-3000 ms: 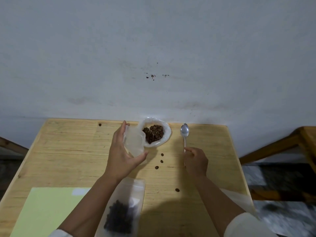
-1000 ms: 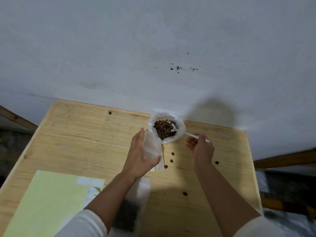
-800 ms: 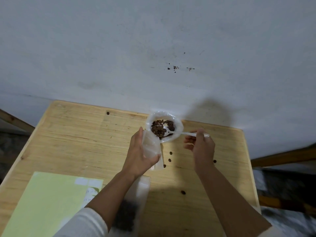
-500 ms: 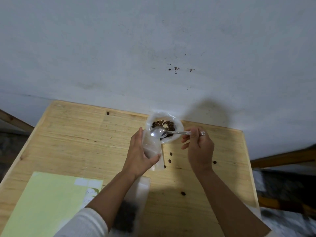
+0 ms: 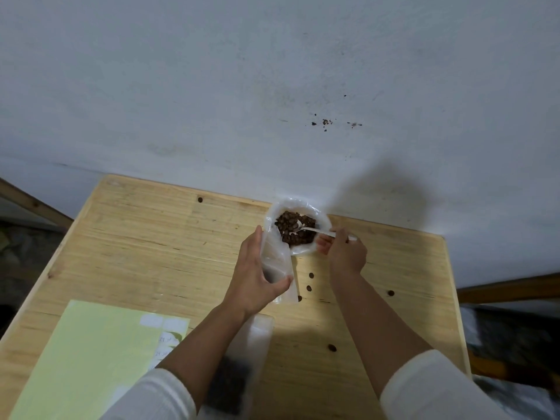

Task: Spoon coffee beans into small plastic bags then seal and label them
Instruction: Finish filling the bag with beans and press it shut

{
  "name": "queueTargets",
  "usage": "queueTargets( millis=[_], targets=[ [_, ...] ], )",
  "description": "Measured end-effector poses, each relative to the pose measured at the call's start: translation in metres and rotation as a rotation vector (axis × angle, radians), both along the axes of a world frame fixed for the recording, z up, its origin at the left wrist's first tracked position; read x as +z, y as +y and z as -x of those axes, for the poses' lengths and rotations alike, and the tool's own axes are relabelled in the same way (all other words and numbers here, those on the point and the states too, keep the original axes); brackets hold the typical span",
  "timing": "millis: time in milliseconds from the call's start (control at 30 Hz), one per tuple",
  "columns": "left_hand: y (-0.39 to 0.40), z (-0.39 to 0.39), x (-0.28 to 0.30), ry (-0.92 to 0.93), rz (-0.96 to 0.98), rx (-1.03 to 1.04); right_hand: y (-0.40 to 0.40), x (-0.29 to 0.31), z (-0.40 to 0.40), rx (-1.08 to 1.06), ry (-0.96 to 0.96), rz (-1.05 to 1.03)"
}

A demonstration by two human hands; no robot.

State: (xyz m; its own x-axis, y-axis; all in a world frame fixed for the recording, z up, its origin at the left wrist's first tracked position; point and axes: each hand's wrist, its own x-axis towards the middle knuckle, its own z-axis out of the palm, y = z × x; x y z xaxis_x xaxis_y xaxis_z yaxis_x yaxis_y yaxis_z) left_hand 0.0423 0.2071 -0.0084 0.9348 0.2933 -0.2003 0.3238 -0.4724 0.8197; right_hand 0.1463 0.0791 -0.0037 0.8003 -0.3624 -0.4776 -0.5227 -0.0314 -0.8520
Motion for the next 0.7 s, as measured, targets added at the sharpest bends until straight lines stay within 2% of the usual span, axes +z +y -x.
queueTargets(
  millis=[167, 367, 467, 567, 633, 700],
  targets=[
    [0.001, 0.001, 0.000, -0.016, -0.014, 0.000, -0.017, 0.000, 0.000, -0.085, 0.012, -0.188],
    [0.001, 0.001, 0.000, -0.012, 0.002, 0.022, -0.031, 0.030, 0.004, 0.033, -0.085, -0.154],
    [0.000, -0.001, 0.000, -0.007, -0.002, 0.024, -0.029, 0.048, 0.014, 0.213, -0.203, -0.029],
    [0.000, -0.001, -0.001, -0.010, 0.004, 0.026, -0.022, 0.063, 0.027, 0.427, -0.415, 0.139],
    [-0.001, -0.001, -0.001, -0.019, 0.012, 0.029, -0.019, 0.067, 0.029, 0.415, -0.492, 0.210],
    [-0.001, -0.001, -0.001, -0.026, 0.011, 0.024, -0.019, 0.057, 0.021, 0.305, -0.446, 0.295]
  ],
)
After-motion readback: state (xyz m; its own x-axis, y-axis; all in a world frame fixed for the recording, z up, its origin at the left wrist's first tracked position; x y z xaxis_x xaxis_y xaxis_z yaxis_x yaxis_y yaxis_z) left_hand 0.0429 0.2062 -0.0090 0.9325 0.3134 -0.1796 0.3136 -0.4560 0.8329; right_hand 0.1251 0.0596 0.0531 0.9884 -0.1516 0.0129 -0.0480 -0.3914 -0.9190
